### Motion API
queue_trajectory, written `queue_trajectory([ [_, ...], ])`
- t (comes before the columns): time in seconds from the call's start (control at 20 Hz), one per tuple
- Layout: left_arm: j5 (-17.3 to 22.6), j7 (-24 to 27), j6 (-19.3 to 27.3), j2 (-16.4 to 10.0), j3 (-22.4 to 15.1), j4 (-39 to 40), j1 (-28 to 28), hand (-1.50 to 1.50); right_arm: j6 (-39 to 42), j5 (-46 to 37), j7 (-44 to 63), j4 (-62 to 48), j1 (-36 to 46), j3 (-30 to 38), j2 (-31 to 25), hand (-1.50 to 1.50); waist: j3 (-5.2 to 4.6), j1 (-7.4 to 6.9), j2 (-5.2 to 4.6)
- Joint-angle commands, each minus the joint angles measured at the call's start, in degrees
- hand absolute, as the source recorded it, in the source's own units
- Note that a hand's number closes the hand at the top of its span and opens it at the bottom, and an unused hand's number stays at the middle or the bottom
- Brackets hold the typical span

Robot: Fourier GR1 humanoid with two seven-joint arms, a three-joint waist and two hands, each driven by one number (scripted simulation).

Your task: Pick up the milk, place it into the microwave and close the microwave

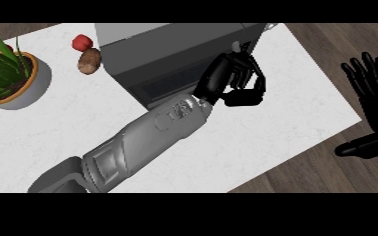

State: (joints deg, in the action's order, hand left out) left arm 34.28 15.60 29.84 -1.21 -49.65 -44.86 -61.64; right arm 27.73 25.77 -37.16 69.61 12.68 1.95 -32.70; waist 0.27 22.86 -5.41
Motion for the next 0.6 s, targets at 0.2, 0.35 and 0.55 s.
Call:
queue_trajectory([
  [0.2,2.8,0.4,0.0,1.1,0.9,2.3,-4.6,1.50,6.3,1.2,1.3,2.4,2.6,-2.6,-2.1,-1.50,0.16,1.24,-0.89],
  [0.35,2.9,0.8,0.4,1.1,0.4,2.7,-4.8,1.50,9.1,-0.1,1.2,5.8,4.0,-4.7,-3.9,1.50,0.19,1.66,-0.64],
  [0.55,3.9,1.1,0.5,1.1,0.2,2.9,-4.7,1.50,12.2,-0.7,1.4,10.7,5.4,-7.9,-4.6,1.50,0.25,1.99,-0.42],
])
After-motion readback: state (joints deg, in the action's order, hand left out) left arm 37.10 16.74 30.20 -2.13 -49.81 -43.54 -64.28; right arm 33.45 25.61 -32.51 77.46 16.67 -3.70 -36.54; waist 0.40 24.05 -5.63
